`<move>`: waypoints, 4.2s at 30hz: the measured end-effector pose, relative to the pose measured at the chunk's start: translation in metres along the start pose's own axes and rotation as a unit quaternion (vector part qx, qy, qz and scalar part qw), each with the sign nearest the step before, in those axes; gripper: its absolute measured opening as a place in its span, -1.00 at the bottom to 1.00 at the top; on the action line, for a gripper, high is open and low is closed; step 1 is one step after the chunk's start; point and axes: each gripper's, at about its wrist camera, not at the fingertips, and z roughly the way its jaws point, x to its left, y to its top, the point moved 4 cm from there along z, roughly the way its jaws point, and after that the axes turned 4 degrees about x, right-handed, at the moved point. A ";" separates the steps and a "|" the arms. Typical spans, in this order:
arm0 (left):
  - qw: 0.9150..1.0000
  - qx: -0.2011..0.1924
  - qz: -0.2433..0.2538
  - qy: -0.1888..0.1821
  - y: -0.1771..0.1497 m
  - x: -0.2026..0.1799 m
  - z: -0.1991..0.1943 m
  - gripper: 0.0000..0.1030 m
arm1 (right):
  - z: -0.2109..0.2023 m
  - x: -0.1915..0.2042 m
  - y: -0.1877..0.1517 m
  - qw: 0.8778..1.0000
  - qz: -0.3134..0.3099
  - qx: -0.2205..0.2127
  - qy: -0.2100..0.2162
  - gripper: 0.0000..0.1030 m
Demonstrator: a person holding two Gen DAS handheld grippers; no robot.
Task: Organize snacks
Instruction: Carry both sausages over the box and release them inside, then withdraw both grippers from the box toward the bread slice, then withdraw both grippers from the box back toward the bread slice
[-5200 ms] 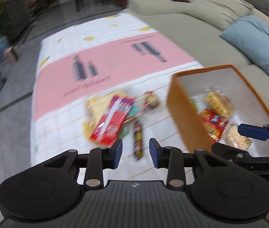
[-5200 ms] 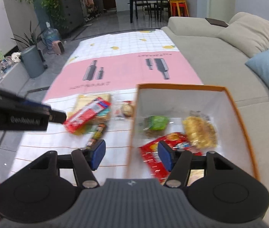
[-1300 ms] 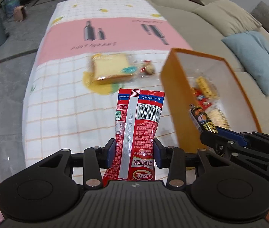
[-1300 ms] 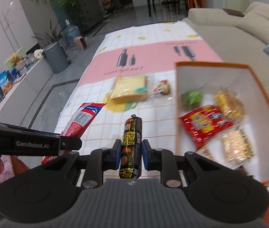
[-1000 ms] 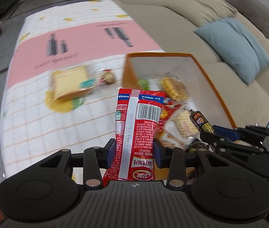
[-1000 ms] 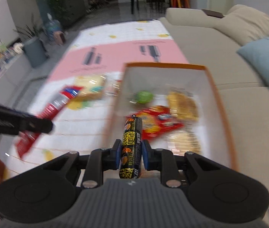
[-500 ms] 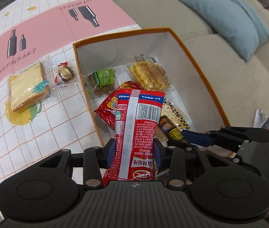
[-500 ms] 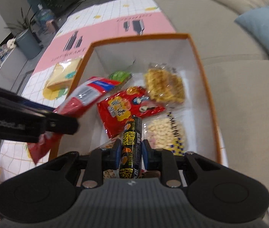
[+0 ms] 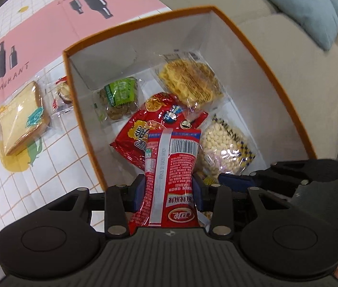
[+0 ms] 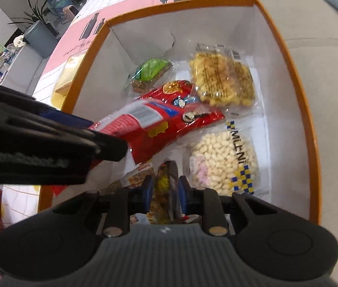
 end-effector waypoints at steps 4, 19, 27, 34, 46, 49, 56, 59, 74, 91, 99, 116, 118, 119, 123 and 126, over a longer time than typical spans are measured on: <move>1.000 0.009 0.010 0.015 0.001 -0.003 0.008 -0.12 | -0.005 -0.001 -0.001 1.000 0.001 -0.006 -0.007 -0.50; 0.998 0.033 0.015 0.045 0.000 -0.010 0.018 0.13 | -0.030 -0.004 -0.015 0.999 -0.006 -0.031 -0.039 -0.30; 0.999 0.016 0.023 0.028 -0.005 -0.010 0.002 0.17 | -0.029 0.006 -0.014 0.999 -0.009 -0.032 -0.029 -0.26; 1.000 -0.029 0.010 0.006 -0.010 -0.002 -0.025 0.17 | -0.033 0.012 -0.011 0.998 -0.014 -0.037 -0.039 -0.17; 0.993 -0.098 -0.061 0.024 -0.027 0.062 -0.068 0.17 | -0.007 0.025 0.006 0.999 0.033 -0.021 -0.006 -0.18; 0.991 -0.105 -0.072 0.034 -0.033 0.075 -0.072 0.17 | 0.009 0.029 0.008 0.999 0.039 -0.001 -0.005 -0.32; 0.989 -0.102 -0.101 0.029 -0.045 0.100 -0.070 0.17 | 0.014 0.039 0.016 0.999 0.035 -0.006 0.013 -0.89; 0.989 -0.096 -0.109 0.031 -0.050 0.108 -0.064 0.17 | 0.021 0.039 0.018 0.999 0.035 0.001 0.007 -0.89; 0.984 -0.130 -0.125 0.011 -0.078 0.152 -0.073 0.17 | -0.017 0.071 0.025 0.996 -0.003 -0.058 -0.073 -0.47; 0.978 -0.170 -0.118 0.021 -0.082 0.242 -0.045 0.17 | 0.001 0.181 0.077 0.983 -0.143 -0.104 -0.057 -0.15; 0.980 -0.165 -0.110 -0.006 -0.062 0.273 -0.007 0.17 | 0.072 0.188 0.114 0.984 -0.157 -0.032 -0.077 -0.15; 0.987 -0.158 0.019 0.031 -0.026 0.262 0.053 0.09 | 0.146 0.179 0.160 0.982 -0.145 0.031 -0.115 -0.56; 0.987 -0.153 0.032 0.044 -0.024 0.257 0.056 -0.14 | 0.149 0.178 0.160 0.983 -0.142 0.032 -0.115 -0.78; 0.986 -0.152 0.036 0.052 -0.025 0.255 0.057 -0.18 | 0.149 0.178 0.160 0.983 -0.139 0.031 -0.118 -0.82; 0.986 -0.146 0.045 0.072 -0.030 0.251 0.055 -0.41 | 0.146 0.176 0.157 0.984 -0.134 0.032 -0.111 -0.97; 0.988 -0.135 0.035 0.062 -0.040 0.249 0.048 -0.56 | 0.143 0.177 0.151 0.985 -0.134 0.032 -0.103 -0.98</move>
